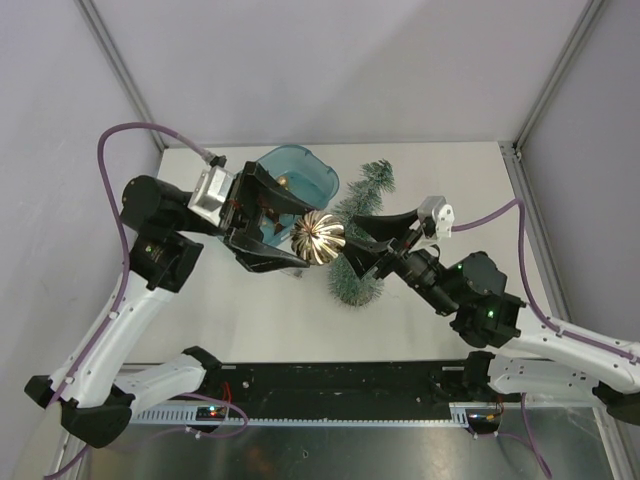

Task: Decorate the small christmas tree

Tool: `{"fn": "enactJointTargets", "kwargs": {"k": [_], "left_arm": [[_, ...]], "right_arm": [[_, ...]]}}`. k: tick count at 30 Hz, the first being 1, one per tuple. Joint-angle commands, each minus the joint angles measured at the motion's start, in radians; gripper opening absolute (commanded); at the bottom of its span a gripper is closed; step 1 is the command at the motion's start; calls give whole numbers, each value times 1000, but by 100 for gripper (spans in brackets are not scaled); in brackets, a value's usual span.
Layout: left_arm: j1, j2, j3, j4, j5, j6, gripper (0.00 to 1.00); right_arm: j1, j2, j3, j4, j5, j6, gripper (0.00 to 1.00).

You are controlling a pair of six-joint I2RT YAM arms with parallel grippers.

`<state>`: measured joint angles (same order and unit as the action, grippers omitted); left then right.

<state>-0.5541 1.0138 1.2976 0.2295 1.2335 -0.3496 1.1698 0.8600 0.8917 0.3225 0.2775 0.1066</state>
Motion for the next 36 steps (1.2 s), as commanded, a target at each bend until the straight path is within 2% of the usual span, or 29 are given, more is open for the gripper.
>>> {"fn": "enactJointTargets", "kwargs": {"k": [1,9,22,30,36], "left_arm": [[-2,-18,39,34,11,-28,7],[5,-21,21,34,3,-10,7],[48,50,93,-20,-155,125,4],[54,87,93,-68,-152,171,4],[54,101,74,-71,-136,175,5]], "right_arm": [[-28,-17,-12,-33,91,7,62],[-42,-31,-19,-26,58,20,62],[-36,-38,-24,-172,-40,44,69],[-35,-126,-42,-228,17,26,70],[-87,-181,-47,-274,70,8,71]]}}
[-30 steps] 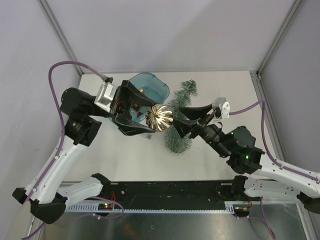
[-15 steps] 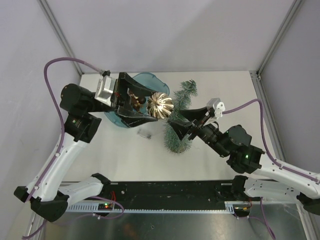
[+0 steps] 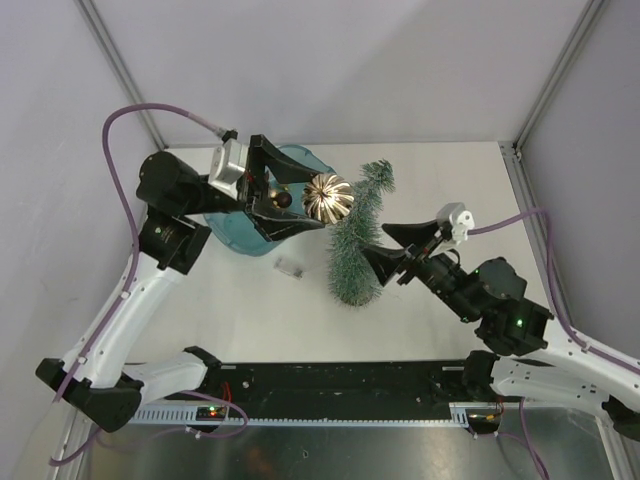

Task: Decorate the small christmas tree

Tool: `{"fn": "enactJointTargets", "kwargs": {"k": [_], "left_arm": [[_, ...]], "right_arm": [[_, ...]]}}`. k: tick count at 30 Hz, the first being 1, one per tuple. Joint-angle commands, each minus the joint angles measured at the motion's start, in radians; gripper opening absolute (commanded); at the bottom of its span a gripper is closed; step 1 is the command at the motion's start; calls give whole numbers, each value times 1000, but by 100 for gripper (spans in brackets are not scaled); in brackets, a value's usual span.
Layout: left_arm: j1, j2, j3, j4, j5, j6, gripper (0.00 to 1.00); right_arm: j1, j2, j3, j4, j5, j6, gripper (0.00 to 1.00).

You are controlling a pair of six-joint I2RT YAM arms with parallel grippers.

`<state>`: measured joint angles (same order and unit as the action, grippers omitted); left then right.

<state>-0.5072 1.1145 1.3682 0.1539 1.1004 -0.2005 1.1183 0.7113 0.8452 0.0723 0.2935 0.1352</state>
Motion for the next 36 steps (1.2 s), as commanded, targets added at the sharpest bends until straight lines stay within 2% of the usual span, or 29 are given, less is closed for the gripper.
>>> {"fn": "enactJointTargets", "kwargs": {"k": [1,4,9,15,20,25,29,33,36], "left_arm": [[7,2,-1,4,0,26,5],[7,5,-14,5,15,25,5],[5,9,-28,32,89,-11,5],[-19,8,-36,46,218,-57,4],[-28,5,-46,49,254,-68,3],[-36,2,-47,58,274,-77,3],[-33,-7,-57,61,263,-51,0],[-8,-10,-66,61,216,14,0],[23,16,-55,54,240,58,0]], "right_arm": [[-55,-38,-2,-28,60,-19,71],[-124,-49,-4,-36,55,-2,71],[-213,-40,-3,4,-48,40,71],[-219,-3,-4,100,-147,52,71],[-168,17,-3,156,-174,52,71],[-93,32,-2,192,-132,30,71],[-75,3,-3,150,-38,13,70],[-76,-59,-7,83,142,-5,68],[-95,-89,-8,32,259,-11,68]]}}
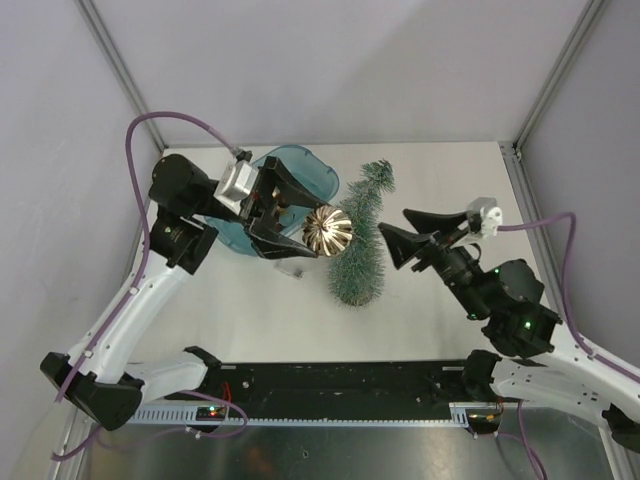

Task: Decorate the small christmas tree

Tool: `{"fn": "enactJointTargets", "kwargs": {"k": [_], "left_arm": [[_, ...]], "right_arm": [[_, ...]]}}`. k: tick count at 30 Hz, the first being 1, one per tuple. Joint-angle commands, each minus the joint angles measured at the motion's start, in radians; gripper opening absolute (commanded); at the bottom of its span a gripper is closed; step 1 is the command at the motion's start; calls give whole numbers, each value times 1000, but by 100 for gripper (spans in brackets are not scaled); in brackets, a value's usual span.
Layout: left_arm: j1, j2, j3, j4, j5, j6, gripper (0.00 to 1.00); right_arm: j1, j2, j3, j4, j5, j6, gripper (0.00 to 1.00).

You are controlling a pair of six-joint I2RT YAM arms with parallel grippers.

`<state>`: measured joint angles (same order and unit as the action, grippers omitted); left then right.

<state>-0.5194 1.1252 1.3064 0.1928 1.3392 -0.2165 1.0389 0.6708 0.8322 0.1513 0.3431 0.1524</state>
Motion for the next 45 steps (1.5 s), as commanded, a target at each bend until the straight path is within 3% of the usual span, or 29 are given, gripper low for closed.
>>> {"fn": "enactJointTargets", "kwargs": {"k": [1,5,8,13,16,26,45], "left_arm": [[42,15,12,9,16,94,0],[71,76,45,-29,45,151,0],[87,122,72,-35,56,170,0],[106,208,145,-44,98,168,0],[110,247,180,-45,121,169,0],[114,311,231,-46,151,173,0],[149,358,260,-44,173,194,0]], "right_arm": [[-30,-51,5,-64,230,-23,68],[-111,-17,4,-112,322,25,68],[-252,39,14,-172,324,114,68],[-570,211,44,-194,14,308,67],[-667,318,51,-115,-113,360,67],[-675,517,107,96,-245,417,66],[-635,674,161,398,-485,497,67]]}}
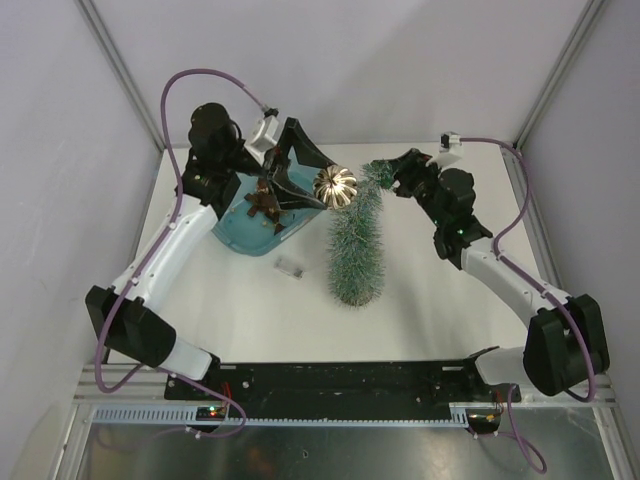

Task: Decorate the small christmas tree

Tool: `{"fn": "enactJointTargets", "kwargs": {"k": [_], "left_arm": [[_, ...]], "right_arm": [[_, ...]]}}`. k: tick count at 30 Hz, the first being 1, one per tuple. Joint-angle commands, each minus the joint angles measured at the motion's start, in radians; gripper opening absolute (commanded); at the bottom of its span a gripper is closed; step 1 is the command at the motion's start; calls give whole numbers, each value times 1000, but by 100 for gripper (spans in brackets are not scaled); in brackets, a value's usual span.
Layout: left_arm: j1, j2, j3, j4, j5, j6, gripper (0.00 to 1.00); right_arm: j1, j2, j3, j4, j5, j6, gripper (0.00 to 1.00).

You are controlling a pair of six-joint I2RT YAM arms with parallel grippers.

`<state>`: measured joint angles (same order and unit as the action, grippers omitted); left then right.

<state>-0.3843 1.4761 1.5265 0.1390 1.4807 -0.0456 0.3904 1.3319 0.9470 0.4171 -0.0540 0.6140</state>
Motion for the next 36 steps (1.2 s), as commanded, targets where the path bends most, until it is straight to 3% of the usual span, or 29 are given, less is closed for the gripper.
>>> {"fn": "enactJointTargets", "kwargs": {"k": [1,22,36], "left_arm": [[15,9,40,11,33,25,0],[16,43,57,42,38,26,0],[40,7,-42,98,-40,26,0]], "right_arm": [[16,18,47,145,-102,43,67],[50,43,65,190,-172,58,67],[54,36,64,171,-172,47,66]]}}
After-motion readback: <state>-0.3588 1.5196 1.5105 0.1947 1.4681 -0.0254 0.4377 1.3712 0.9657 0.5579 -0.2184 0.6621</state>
